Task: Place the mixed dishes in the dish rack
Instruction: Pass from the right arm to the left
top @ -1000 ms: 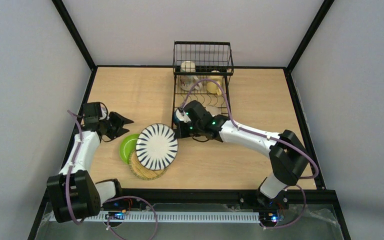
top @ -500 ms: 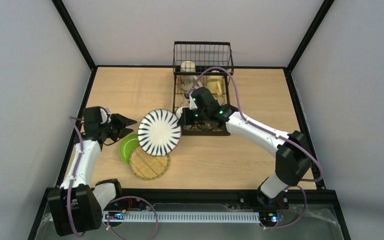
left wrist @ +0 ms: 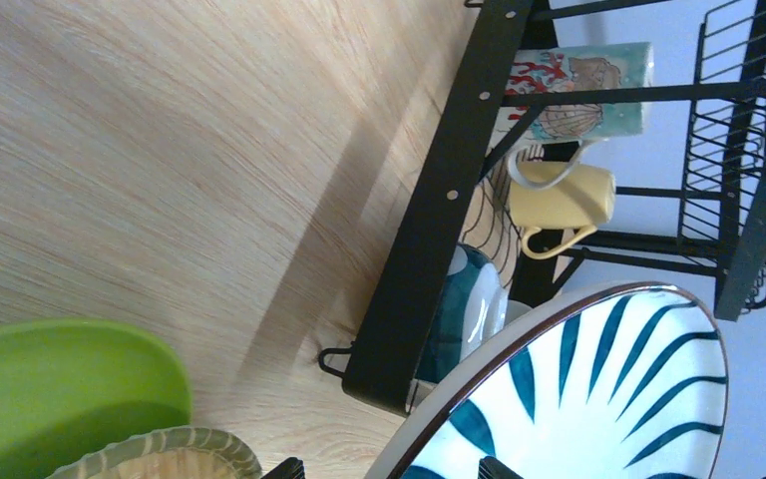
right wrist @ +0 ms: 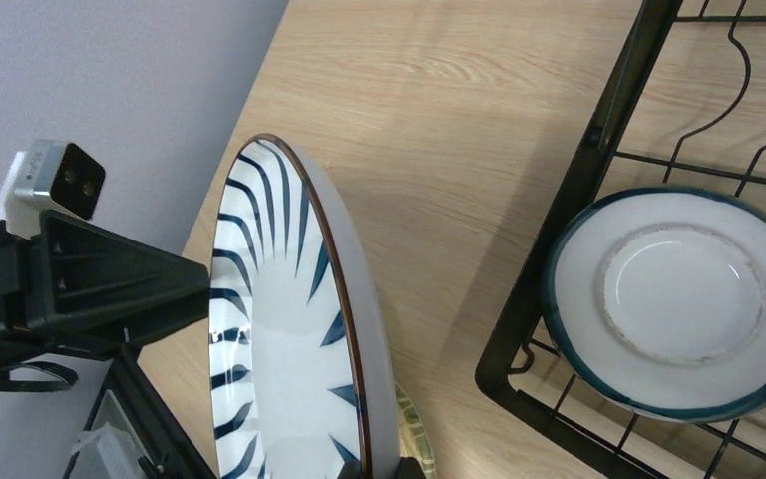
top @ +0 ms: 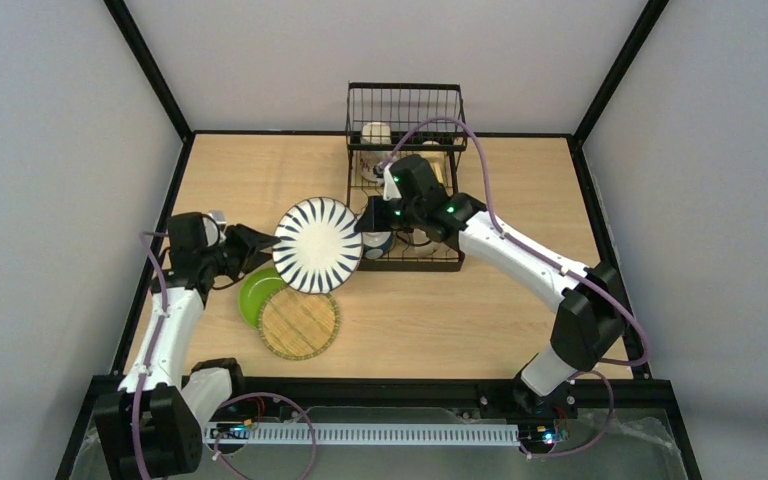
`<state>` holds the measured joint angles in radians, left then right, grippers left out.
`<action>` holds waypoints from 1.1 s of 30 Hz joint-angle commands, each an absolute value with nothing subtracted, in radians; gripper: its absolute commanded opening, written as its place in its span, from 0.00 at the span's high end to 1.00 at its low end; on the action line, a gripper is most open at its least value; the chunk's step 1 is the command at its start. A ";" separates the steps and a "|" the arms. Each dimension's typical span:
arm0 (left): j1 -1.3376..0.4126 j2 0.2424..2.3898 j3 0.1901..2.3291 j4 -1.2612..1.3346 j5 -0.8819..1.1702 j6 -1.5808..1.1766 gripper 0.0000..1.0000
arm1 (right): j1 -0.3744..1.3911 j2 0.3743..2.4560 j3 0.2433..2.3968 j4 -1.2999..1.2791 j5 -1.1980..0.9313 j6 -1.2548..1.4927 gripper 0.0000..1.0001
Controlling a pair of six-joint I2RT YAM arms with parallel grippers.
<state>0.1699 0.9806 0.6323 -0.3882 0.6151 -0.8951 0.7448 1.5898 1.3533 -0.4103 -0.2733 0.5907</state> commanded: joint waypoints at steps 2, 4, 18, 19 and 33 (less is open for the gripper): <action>0.152 0.963 0.597 -0.310 0.672 -0.922 0.01 | 0.735 1.582 1.447 -0.347 -0.347 0.621 1.00; 0.149 0.959 0.582 -0.276 0.689 -0.934 0.01 | 0.735 1.591 1.460 -0.350 -0.356 0.624 1.00; 0.145 0.925 0.507 0.035 0.814 -1.079 0.01 | 0.728 1.634 1.503 -0.350 -0.403 0.642 1.00; 0.141 0.921 0.503 0.067 0.823 -1.095 0.01 | 0.726 1.637 1.503 -0.349 -0.408 0.644 1.00; 0.107 0.888 0.498 0.254 0.889 -1.166 0.01 | 0.719 1.678 1.554 -0.376 -0.434 0.636 1.00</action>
